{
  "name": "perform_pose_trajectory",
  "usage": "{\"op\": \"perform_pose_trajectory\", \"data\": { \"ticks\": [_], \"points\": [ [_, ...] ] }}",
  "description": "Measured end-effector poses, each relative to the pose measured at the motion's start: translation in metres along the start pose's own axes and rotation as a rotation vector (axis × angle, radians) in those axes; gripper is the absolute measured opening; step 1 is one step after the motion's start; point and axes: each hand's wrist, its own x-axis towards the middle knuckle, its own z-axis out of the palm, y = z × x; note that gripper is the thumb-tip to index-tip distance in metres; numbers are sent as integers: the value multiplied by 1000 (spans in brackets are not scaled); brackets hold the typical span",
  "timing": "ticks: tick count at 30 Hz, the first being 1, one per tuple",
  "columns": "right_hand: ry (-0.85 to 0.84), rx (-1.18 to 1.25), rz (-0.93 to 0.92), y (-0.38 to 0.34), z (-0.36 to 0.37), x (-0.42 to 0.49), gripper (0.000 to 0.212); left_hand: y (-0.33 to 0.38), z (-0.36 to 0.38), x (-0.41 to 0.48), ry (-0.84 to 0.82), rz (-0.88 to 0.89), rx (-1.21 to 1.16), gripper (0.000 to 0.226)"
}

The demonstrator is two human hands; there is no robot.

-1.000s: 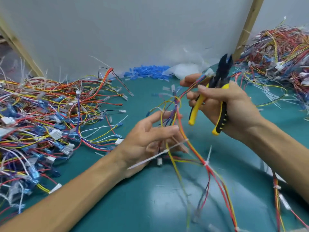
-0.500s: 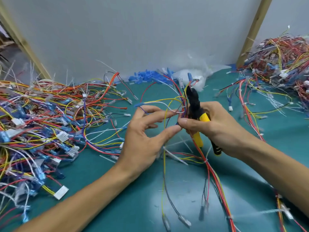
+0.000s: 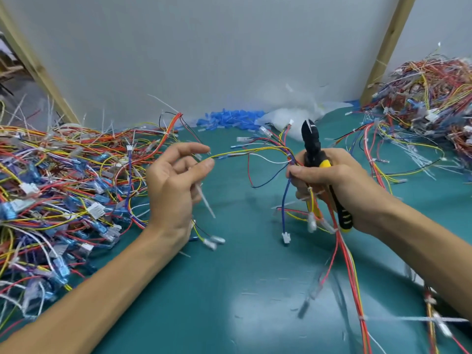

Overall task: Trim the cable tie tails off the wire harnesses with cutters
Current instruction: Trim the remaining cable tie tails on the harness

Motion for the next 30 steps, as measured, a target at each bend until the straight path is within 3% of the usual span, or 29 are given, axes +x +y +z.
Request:
{"op": "perform_pose_trajectory", "data": {
  "ticks": [7, 10, 12, 16, 20, 22, 25, 30],
  "points": [
    [-596, -60, 136, -9, -19, -8, 16, 7, -6, 11, 32, 20, 1, 17],
    [-719, 67, 129, -13, -14, -12, 9, 1, -4, 9, -54, -79, 119, 20],
    [-642, 225, 91, -12, -9, -12, 2, -5, -2, 6, -170, -148, 223, 19],
    [-201, 483, 1, -5, -2, -3, 8, -14, 1, 0, -315, -107, 506, 12],
    [24, 540, -14, 0, -5, 2, 24, -9, 3, -7, -483, -167, 415, 38],
    [75, 600, -6, 1, -5, 3, 13, -5, 4, -9, -557, -201, 387, 43],
    [76, 650, -60, 4, -6, 5, 13, 1, 8, -13, -604, -218, 438, 48],
    [8, 533, -170, 7, -8, 5, 29, 1, 21, -33, -751, -439, 257, 57]
  ]
}}
